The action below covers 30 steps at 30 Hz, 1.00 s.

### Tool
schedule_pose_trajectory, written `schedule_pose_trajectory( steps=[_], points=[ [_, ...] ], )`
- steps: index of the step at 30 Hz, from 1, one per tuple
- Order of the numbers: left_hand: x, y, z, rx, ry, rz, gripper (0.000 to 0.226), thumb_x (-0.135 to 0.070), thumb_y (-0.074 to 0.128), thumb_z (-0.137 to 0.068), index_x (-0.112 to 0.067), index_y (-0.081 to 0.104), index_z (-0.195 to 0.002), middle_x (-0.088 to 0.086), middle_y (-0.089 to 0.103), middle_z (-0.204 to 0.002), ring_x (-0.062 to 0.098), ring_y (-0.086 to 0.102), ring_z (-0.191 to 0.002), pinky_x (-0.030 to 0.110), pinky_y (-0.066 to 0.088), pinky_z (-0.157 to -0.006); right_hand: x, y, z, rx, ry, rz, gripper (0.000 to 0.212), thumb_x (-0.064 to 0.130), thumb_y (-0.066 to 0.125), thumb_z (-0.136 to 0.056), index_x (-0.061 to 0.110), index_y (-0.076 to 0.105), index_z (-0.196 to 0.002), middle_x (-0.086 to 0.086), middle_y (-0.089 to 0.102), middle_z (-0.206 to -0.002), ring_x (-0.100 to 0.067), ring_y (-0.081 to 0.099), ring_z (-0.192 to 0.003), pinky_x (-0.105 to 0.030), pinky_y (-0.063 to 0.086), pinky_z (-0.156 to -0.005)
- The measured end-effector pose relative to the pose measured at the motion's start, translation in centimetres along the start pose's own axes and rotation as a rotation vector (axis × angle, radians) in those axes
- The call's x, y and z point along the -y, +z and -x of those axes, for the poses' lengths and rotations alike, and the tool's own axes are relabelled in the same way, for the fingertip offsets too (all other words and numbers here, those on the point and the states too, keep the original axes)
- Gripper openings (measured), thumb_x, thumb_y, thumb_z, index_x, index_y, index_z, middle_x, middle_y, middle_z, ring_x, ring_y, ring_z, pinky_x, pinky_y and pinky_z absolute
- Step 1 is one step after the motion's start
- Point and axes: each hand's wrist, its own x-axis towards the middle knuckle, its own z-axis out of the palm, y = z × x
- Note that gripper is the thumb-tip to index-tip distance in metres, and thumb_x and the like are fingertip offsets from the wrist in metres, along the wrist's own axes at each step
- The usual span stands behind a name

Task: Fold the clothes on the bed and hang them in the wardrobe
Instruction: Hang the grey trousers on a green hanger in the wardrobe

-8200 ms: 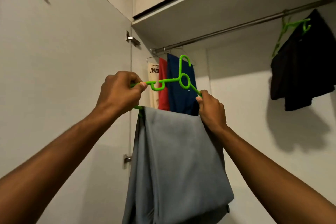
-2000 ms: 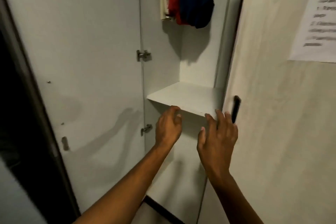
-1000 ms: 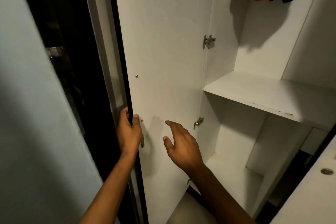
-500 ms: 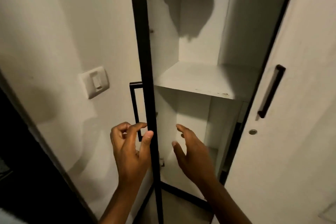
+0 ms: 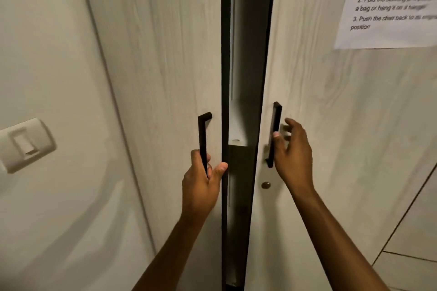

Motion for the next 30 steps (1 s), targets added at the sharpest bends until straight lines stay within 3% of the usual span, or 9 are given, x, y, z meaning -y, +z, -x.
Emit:
schedule_pose_trajectory(
  steps=[3,5,7,8,14,18,23,26,30],
  points=[
    [0.7,2.4,-1.9,0.026,0.012,-0.024,0.055,-0.067,0.047,-0.083,-0.017,0.044,-0.108,-0.003,0.054,-0.08,0.013,0.057,-0.07,0.02,0.044,-0.064,-1.3,0.7,-2.0,0.029,-0.038,0.047,0.024,0.022,0.045,-0.106,0.01,0.062,-0.117,-0.002,0.065,-0.093,-0.011,0.062,-0.072,-0.009,0.043,-0.063],
    [0.7,3.8,-3.2,0.04,0.012,-0.059,0.059,-0.069,0.046,-0.082,-0.016,0.046,-0.107,-0.002,0.054,-0.083,0.014,0.057,-0.073,0.025,0.047,-0.066,-2.0,1.2,-2.8,-0.002,-0.072,0.071,0.022,0.022,0.045,-0.106,0.01,0.063,-0.102,-0.001,0.061,-0.075,-0.01,0.057,-0.06,-0.016,0.043,-0.055],
    [0.6,5.3,-4.3,0.037,0.021,-0.108,0.055,-0.065,0.045,-0.085,-0.014,0.046,-0.106,-0.004,0.052,-0.083,0.012,0.055,-0.073,0.023,0.044,-0.064,-3.0,1.7,-3.5,0.002,-0.101,0.074,0.024,0.024,0.046,-0.106,0.012,0.062,-0.093,-0.001,0.06,-0.07,-0.017,0.058,-0.062,-0.033,0.046,-0.059],
    [0.7,6.0,-4.8,0.032,0.034,-0.131,0.051,-0.062,0.046,-0.087,-0.015,0.045,-0.105,-0.004,0.051,-0.082,0.012,0.054,-0.073,0.021,0.04,-0.062,-3.4,1.9,-3.9,0.011,-0.112,0.07,0.026,0.026,0.046,-0.106,0.012,0.061,-0.09,-0.001,0.06,-0.068,-0.018,0.058,-0.063,-0.035,0.046,-0.059],
    [1.3,9.7,-8.2,0.046,0.06,-0.258,0.023,-0.04,0.049,-0.102,-0.017,0.042,-0.104,-0.002,0.055,-0.08,0.018,0.058,-0.071,0.03,0.047,-0.062,-5.4,3.6,-6.6,0.067,-0.125,0.035,0.027,0.03,0.042,-0.107,0.021,0.054,-0.084,0.003,0.061,-0.069,-0.022,0.057,-0.068,-0.032,0.041,-0.056],
    [1.2,11.8,-9.8,0.031,0.029,-0.33,0.031,-0.04,0.038,-0.105,-0.011,0.043,-0.117,0.005,0.057,-0.085,0.021,0.059,-0.073,0.033,0.048,-0.063,-6.6,4.9,-8.1,0.08,-0.123,0.027,0.026,0.032,0.039,-0.107,0.026,0.049,-0.083,0.005,0.063,-0.073,-0.025,0.059,-0.077,-0.036,0.049,-0.063],
    [1.6,13.5,-11.3,0.057,0.042,-0.302,0.033,-0.04,0.032,-0.106,-0.01,0.042,-0.117,0.007,0.059,-0.089,0.025,0.058,-0.081,0.045,0.052,-0.073,-7.4,5.9,-9.7,0.102,-0.126,0.069,0.026,0.029,0.038,-0.108,0.024,0.046,-0.084,0.002,0.058,-0.072,-0.026,0.055,-0.077,-0.037,0.044,-0.067],
    [1.8,14.0,-12.0,0.074,0.051,-0.308,0.032,-0.039,0.033,-0.106,-0.01,0.042,-0.114,0.008,0.059,-0.089,0.025,0.057,-0.082,0.044,0.051,-0.072,-7.7,6.3,-10.4,0.108,-0.116,0.087,0.025,0.026,0.037,-0.108,0.021,0.046,-0.085,0.003,0.056,-0.073,-0.024,0.051,-0.08,-0.038,0.041,-0.07],
    [1.5,14.2,-13.0,0.153,0.025,-0.317,0.017,-0.028,0.046,-0.102,-0.014,0.035,-0.104,0.01,0.057,-0.086,0.027,0.057,-0.08,0.043,0.051,-0.067,-7.9,6.7,-11.5,0.116,-0.097,0.085,0.027,0.024,0.039,-0.108,0.02,0.044,-0.081,0.003,0.053,-0.067,-0.028,0.053,-0.073,-0.034,0.036,-0.064]
  ],
)
